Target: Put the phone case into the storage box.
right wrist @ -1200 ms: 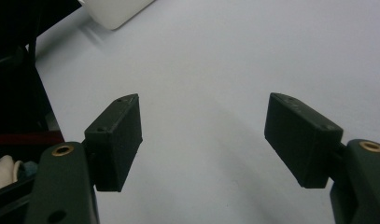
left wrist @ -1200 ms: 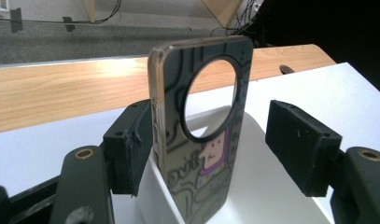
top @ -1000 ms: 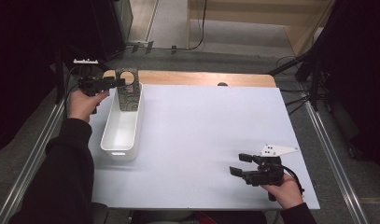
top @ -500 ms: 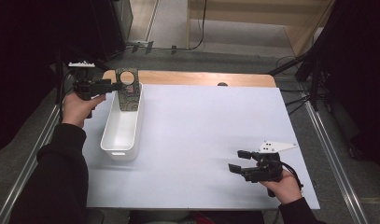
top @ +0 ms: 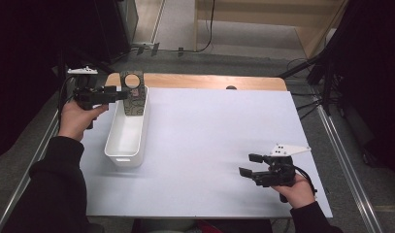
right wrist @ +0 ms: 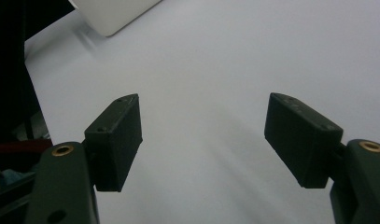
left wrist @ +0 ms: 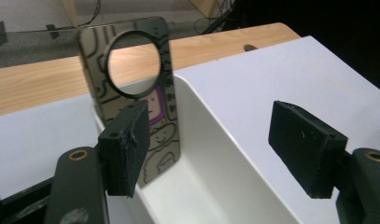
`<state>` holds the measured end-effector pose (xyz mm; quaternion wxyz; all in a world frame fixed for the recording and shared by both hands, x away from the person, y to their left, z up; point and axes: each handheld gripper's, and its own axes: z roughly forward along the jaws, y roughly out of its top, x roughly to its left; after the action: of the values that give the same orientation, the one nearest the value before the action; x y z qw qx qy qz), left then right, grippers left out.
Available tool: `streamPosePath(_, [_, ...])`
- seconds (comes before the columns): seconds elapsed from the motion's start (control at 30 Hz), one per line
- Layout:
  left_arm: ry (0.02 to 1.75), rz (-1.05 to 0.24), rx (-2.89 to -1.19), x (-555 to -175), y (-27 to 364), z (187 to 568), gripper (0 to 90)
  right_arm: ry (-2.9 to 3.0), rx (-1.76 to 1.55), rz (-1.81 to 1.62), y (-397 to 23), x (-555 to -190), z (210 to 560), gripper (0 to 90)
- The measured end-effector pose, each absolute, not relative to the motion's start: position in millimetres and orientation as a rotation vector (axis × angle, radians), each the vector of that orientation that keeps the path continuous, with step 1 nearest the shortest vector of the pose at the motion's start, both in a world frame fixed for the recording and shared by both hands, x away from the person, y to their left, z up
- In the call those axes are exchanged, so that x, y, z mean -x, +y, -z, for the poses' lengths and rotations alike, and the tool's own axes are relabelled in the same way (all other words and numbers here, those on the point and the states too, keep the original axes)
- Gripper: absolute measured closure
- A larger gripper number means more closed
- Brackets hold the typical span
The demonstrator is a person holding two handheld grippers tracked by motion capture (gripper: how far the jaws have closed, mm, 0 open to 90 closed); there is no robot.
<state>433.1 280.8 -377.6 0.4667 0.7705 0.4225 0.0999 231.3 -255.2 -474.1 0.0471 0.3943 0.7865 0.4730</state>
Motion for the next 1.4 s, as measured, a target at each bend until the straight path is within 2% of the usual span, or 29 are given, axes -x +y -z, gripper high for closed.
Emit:
streamPosePath(0.27, [1.012,-0.219,-1.888,-418,271,374,29.2,2.408,-1.185,-1.448,-251,-232,471,26.5])
streamPosePath(0.7, [0.974,-0.247,-1.887,-399,259,373,29.2,2.434,-1.137,-1.462,-248,-232,469,26.1])
streamPosePath(1.0, [0.956,-0.172,-1.906,-388,248,380,29.2,2.426,-1.143,-1.465,-249,-232,470,26.1])
streamPosePath(1.4, [0.916,-0.159,-1.918,-371,242,387,29.2,2.423,-1.149,-1.467,-250,-233,471,26.1])
